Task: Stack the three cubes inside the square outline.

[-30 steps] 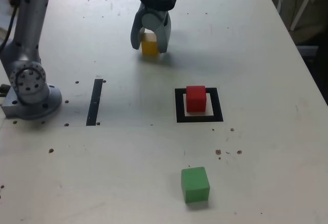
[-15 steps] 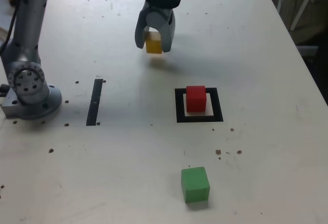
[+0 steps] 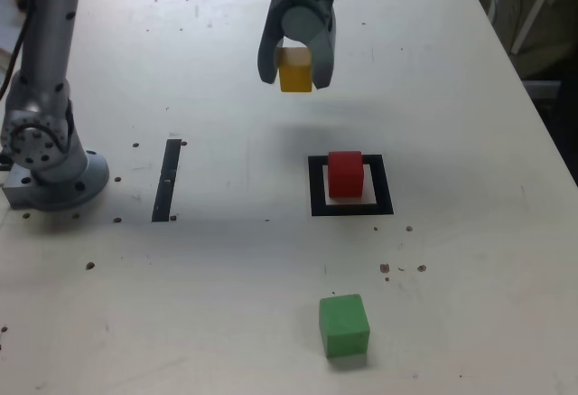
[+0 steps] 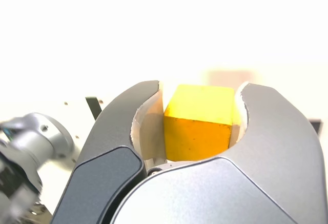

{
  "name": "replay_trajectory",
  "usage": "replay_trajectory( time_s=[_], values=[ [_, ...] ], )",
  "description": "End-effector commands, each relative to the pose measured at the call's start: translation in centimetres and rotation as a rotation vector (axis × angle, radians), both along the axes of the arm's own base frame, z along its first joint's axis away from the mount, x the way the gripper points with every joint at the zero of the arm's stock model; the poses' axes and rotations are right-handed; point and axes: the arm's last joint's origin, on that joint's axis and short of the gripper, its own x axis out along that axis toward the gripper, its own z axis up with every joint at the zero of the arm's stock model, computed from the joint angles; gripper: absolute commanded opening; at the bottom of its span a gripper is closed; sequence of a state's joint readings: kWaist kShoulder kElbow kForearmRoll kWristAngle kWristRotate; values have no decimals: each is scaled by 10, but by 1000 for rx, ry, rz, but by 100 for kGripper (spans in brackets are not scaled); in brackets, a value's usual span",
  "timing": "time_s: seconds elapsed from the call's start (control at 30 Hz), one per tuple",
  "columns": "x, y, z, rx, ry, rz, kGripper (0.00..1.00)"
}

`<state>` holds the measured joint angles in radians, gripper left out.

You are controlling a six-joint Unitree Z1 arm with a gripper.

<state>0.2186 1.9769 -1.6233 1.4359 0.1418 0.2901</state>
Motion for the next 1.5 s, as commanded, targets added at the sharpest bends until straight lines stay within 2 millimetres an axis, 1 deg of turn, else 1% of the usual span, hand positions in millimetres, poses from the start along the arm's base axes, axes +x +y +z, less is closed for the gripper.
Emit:
replay_trajectory(
  time_s=[0.0, 0.2, 0.4, 0.6, 0.77, 0.97, 1.2, 1.47],
  values=[
    [1, -10, 5, -13, -3, 8, 26],
    [8, -37, 7, -53, 14, 44, 26],
    [19, -63, 2, -42, 20, 48, 26],
    [33, -79, -3, -33, 8, 44, 26],
    [42, -84, -7, -34, 6, 39, 26],
    [49, -87, -12, -37, 8, 41, 26],
    [52, -93, -15, -46, 10, 38, 26],
    [55, -94, -21, -57, 28, 40, 26]
  ],
)
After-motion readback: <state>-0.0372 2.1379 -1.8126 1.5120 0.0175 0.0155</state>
